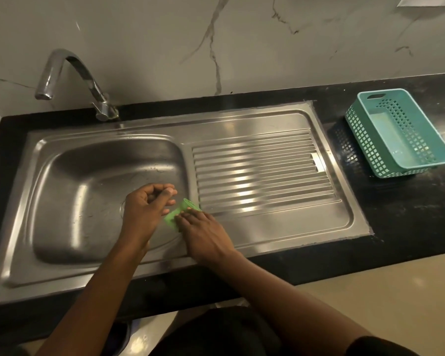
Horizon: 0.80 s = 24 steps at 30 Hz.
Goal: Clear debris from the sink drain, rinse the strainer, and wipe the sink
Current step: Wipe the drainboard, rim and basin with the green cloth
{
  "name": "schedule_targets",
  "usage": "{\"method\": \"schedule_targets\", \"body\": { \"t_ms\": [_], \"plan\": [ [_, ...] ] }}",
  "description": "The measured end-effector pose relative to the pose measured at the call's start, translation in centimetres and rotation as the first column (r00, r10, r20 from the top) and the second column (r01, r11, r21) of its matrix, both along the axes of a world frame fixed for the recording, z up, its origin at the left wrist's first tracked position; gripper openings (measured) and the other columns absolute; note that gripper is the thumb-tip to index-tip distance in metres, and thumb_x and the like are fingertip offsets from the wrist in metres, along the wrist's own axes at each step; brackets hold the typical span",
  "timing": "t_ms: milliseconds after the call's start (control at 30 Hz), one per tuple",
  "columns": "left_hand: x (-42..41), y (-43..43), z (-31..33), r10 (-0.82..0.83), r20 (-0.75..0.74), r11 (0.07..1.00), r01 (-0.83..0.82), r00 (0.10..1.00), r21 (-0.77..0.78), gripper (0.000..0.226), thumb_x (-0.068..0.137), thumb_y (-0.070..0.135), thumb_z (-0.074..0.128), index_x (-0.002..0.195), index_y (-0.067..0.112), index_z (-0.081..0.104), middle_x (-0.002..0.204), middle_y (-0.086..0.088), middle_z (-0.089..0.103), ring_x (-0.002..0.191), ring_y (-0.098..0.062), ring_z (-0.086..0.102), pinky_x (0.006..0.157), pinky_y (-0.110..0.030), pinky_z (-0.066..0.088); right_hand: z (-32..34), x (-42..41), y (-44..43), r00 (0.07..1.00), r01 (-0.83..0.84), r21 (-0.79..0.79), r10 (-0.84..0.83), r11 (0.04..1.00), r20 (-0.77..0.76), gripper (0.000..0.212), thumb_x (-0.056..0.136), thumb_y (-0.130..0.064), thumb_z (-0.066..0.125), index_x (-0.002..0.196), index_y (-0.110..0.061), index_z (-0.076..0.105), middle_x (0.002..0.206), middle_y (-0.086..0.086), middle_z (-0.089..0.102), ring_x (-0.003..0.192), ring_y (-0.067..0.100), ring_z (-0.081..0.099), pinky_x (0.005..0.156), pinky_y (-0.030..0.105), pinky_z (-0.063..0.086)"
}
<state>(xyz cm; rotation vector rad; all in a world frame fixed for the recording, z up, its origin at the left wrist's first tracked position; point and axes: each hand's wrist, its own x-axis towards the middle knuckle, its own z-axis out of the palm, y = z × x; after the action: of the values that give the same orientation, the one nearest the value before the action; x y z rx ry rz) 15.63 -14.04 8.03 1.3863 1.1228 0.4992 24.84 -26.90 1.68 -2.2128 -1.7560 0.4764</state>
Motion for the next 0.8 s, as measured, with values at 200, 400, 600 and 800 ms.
{"method": "schedule_targets", "body": {
  "t_ms": [200, 400, 600, 800],
  "plan": [
    [0.7, -0.3, -0.4, 0.009, 0.007, 1.000, -0.009, 1.000, -0.019, 0.009, 0.097, 0.019, 0.072, 0.103, 0.017, 0.078, 0.096, 0.001, 0.083, 0.090, -0.014, 0.080, 0.080, -0.032, 0.062, 1.8, 6.6, -4.4, 0.908, 0.414, 0.301, -0.365, 0.859, -0.207, 0.046, 0.096, -0.019, 0.048, 0.142, -0.024, 0.051, 0.130, 0.000, 0.064, 0.116, 0.017, 0.058, 0.095, 0.021, 0.045],
    [1.0, -0.2, -0.4, 0.004, 0.040, 1.000, -0.004, 0.999, -0.010, 0.009, 0.098, 0.018, 0.071, 0.103, 0.018, 0.078, 0.097, 0.002, 0.083, 0.090, -0.013, 0.080, 0.081, -0.032, 0.062, 1.3, 12.7, -9.5, 0.821, 0.555, 0.263, -0.570, 0.789, -0.024, 0.050, 0.105, -0.034, 0.037, 0.152, -0.021, 0.048, 0.161, 0.001, 0.042, 0.151, 0.018, 0.034, 0.123, 0.038, 0.030],
    [0.4, 0.1, -0.7, 0.003, 0.032, 1.000, -0.002, 0.999, -0.019, 0.010, 0.097, 0.020, 0.072, 0.105, 0.017, 0.078, 0.099, 0.000, 0.083, 0.093, -0.016, 0.080, 0.080, -0.032, 0.061, -0.4, 7.1, -7.8, 0.905, 0.422, -0.019, -0.420, 0.907, 0.064, 0.052, 0.101, -0.024, 0.050, 0.152, -0.010, 0.048, 0.162, 0.014, 0.039, 0.153, 0.031, 0.029, 0.127, 0.044, 0.021],
    [-0.8, 0.6, -1.0, 0.022, 0.022, 1.000, -0.022, 1.000, -0.001, 0.008, 0.097, 0.022, 0.072, 0.101, 0.023, 0.079, 0.097, 0.004, 0.083, 0.090, -0.014, 0.080, 0.081, -0.034, 0.061, 0.0, 0.8, -2.2, 0.941, 0.334, -0.157, -0.320, 0.929, 0.110, 0.063, 0.097, -0.018, 0.038, 0.158, -0.002, 0.031, 0.165, 0.022, 0.027, 0.155, 0.039, 0.021, 0.126, 0.055, 0.016]
  ]
}}
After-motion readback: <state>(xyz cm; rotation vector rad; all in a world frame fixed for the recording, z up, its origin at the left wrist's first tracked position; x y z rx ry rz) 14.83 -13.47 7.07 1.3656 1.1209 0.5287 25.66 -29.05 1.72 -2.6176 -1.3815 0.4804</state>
